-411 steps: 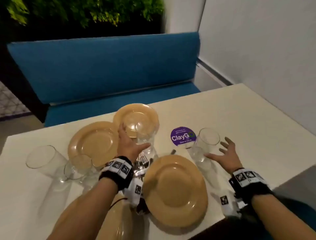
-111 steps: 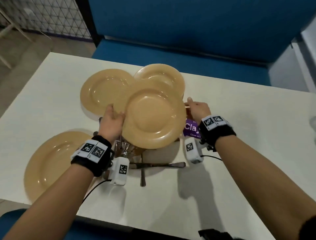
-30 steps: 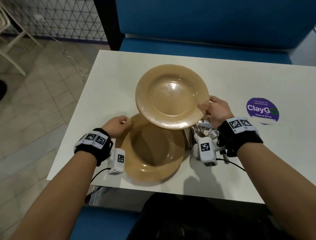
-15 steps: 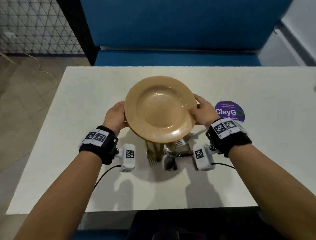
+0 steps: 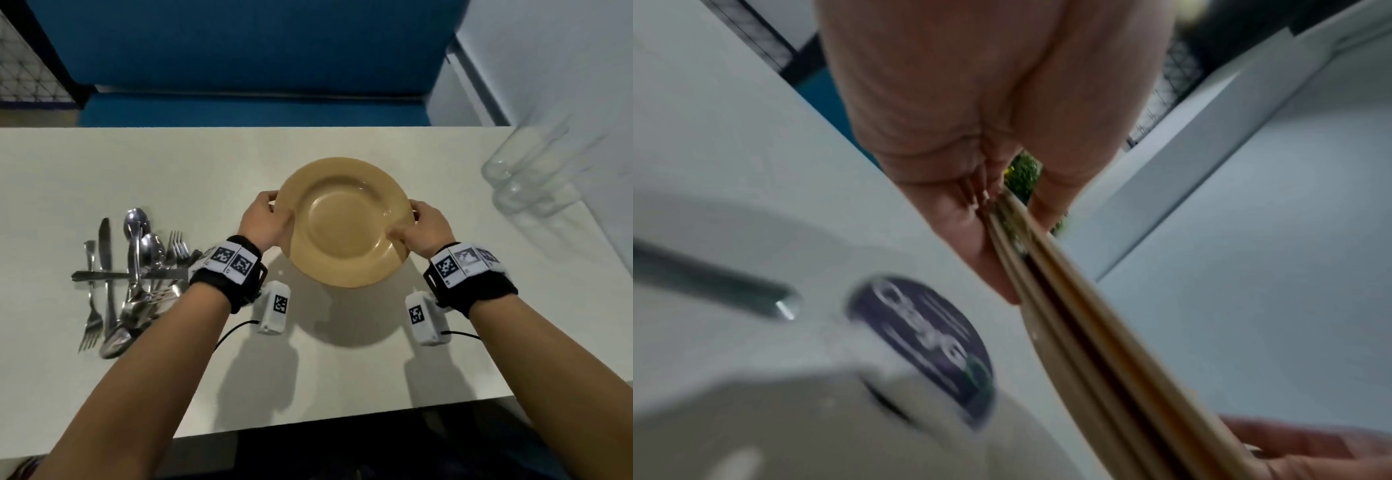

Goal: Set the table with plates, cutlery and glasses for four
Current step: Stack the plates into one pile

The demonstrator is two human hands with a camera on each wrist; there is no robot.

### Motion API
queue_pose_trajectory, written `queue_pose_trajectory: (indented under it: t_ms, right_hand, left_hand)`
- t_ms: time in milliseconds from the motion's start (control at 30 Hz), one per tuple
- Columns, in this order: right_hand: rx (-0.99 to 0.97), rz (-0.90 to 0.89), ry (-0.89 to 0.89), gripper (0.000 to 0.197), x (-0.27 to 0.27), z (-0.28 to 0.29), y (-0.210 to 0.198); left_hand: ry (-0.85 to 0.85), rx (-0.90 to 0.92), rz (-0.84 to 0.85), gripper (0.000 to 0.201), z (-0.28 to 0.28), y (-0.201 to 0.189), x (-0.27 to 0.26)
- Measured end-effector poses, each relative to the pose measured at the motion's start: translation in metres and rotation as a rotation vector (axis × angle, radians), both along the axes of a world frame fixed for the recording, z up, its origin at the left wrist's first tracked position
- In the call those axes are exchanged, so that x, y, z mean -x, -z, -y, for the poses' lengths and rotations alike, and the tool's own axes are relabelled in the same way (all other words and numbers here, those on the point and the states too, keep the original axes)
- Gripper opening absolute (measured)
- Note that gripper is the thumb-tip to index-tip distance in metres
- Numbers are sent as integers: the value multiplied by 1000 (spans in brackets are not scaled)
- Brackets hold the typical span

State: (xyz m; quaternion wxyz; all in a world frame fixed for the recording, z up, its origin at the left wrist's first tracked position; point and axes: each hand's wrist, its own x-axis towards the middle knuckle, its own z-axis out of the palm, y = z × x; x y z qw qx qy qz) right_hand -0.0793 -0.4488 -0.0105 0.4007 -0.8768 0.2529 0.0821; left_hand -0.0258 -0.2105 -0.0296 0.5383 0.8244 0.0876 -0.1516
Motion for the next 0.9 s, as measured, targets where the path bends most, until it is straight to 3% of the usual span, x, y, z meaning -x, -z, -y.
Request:
queue_pose_trajectory:
  t_ms: [100,300,500,733,900]
  right_hand:
    - [-14,-37,113,76,18,51,3]
    - [12,-80,270,68,49,135,18]
    - [53,-167,311,81,81,217,27]
    - [108,-181,344,70,93,313,37]
    - [88,-176,317,65,100,356,45]
  left_hand:
    - [26,22,-50,46,55,4,12]
    - [170,-8,-96,46,149,16,29]
    - [359,-25,-155,60,231,25,51]
    - [407,-51,-204,61,330,36,71]
    - [384,-101,-225,60,372,44,84]
